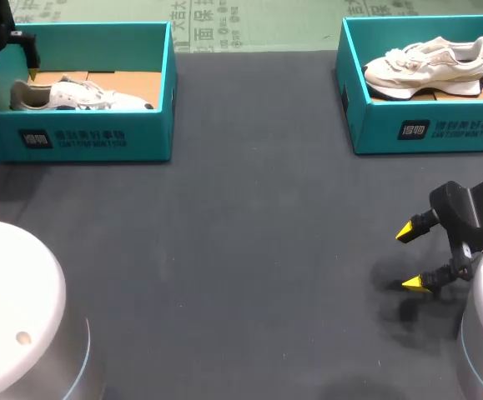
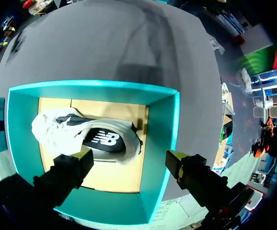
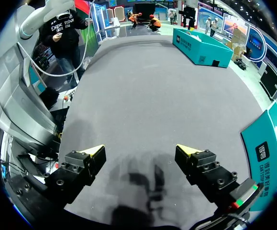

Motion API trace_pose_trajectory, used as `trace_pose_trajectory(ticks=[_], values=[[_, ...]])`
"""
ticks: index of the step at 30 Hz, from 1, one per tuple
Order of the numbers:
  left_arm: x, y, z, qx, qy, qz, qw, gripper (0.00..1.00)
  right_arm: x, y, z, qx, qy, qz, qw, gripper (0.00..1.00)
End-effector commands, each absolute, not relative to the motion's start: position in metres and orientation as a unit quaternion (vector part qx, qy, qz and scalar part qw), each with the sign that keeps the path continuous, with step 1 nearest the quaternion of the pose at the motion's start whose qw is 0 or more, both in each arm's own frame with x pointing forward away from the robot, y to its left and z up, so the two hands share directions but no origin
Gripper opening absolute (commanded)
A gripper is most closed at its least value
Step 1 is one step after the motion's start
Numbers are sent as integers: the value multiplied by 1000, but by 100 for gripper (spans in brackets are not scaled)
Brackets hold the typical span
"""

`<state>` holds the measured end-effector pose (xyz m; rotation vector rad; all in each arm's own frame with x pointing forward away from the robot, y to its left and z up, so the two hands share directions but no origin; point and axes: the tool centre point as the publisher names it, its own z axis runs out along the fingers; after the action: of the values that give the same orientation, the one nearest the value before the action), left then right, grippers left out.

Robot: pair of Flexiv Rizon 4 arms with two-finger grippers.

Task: Take the shoe out of the shoebox, open the shoe tongue, remove and reinsert the insole, then place the shoe into the shoebox

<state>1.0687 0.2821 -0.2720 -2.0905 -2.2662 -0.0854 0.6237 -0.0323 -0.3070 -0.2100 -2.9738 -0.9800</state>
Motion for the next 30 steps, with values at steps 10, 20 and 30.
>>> trace_pose_trajectory(ticks=[10, 20, 30], values=[[1043, 284, -207, -678, -734, -24, 22, 100, 622, -32, -307, -68, -948, -311, 0, 100], [1039, 287, -193, -684, -728, -38, 17, 100, 622, -32, -307, -68, -948, -311, 0, 100], [1039, 287, -193, -684, -728, -38, 17, 100, 625, -34, -303, -71, -946, -316, -10, 100]])
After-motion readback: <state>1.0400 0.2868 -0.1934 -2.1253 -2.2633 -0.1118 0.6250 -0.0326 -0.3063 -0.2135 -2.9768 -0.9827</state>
